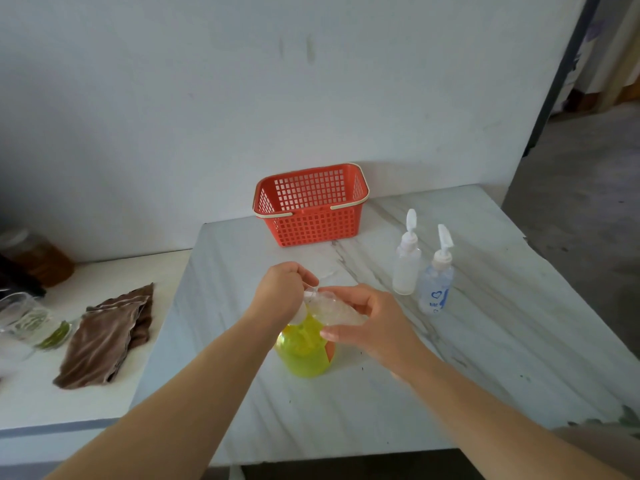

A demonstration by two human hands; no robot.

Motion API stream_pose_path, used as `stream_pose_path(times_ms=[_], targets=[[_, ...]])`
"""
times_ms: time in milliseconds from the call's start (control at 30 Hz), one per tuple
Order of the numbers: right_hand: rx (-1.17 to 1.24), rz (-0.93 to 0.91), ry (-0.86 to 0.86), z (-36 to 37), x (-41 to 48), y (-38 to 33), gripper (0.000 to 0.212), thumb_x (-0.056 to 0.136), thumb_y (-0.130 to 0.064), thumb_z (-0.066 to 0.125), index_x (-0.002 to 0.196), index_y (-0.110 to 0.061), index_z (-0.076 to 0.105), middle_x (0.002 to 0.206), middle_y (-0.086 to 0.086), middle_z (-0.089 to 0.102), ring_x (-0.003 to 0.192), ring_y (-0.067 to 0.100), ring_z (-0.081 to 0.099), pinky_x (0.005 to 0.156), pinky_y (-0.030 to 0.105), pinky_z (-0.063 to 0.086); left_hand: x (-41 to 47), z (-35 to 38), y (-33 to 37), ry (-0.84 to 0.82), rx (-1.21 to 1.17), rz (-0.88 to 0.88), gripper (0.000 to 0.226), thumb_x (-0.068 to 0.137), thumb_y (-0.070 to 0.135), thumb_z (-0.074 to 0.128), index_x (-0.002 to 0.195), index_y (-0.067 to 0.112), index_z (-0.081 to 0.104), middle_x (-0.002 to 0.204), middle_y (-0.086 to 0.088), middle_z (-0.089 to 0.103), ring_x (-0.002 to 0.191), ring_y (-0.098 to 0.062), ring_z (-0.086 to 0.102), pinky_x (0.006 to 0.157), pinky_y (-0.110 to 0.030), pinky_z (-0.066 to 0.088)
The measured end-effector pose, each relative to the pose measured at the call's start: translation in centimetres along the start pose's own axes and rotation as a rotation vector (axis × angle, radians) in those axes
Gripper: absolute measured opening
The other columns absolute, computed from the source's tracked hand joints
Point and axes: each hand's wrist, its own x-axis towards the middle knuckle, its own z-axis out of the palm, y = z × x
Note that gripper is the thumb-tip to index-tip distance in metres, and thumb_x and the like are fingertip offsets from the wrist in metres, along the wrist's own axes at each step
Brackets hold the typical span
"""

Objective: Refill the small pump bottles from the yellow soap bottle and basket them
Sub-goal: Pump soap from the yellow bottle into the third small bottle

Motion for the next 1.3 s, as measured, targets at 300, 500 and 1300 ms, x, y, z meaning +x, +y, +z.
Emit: stream_pose_path(times_ms=[300, 500, 1300], targets=[[0.009, -0.008, -0.036, -0.18, -0.07, -0.57, 0.049, 0.056, -0.018, 0.083, 0.101, -0.035, 0.072, 0.103, -0.002, 0.069, 0.086, -0.002, 0.065, 0.071, 0.011, 0.046, -0.18, -0.56, 0.70, -0.005, -0.024, 0.007, 0.035, 0.087, -0.002, 0.037, 0.071, 0.015, 0.062, 0.085, -0.006, 0.063, 0.072, -0.018, 0.052, 0.057, -0.025, 0.038], [0.023, 0.007, -0.044, -0.27, 0.22, -0.26, 0.052, 0.055, -0.019, 0.082, 0.105, -0.029, 0.073, 0.104, 0.001, 0.069, 0.088, 0.001, 0.066, 0.072, 0.013, 0.047, 0.32, -0.23, 0.83, -0.005, 0.029, 0.002, 0.038, 0.085, -0.005, 0.034, 0.071, 0.017, 0.062, 0.098, -0.011, 0.067, 0.084, -0.025, 0.057, 0.077, -0.032, 0.046], [0.015, 0.012, -0.039, -0.36, 0.01, -0.69, 0.050, 0.060, -0.007, 0.085, 0.104, -0.028, 0.073, 0.103, 0.004, 0.069, 0.085, -0.001, 0.064, 0.071, 0.013, 0.047, 0.17, -0.32, 0.67, -0.020, 0.002, 0.011, 0.037, 0.084, -0.005, 0.034, 0.072, 0.016, 0.062, 0.093, -0.009, 0.065, 0.082, -0.024, 0.056, 0.075, -0.031, 0.044]])
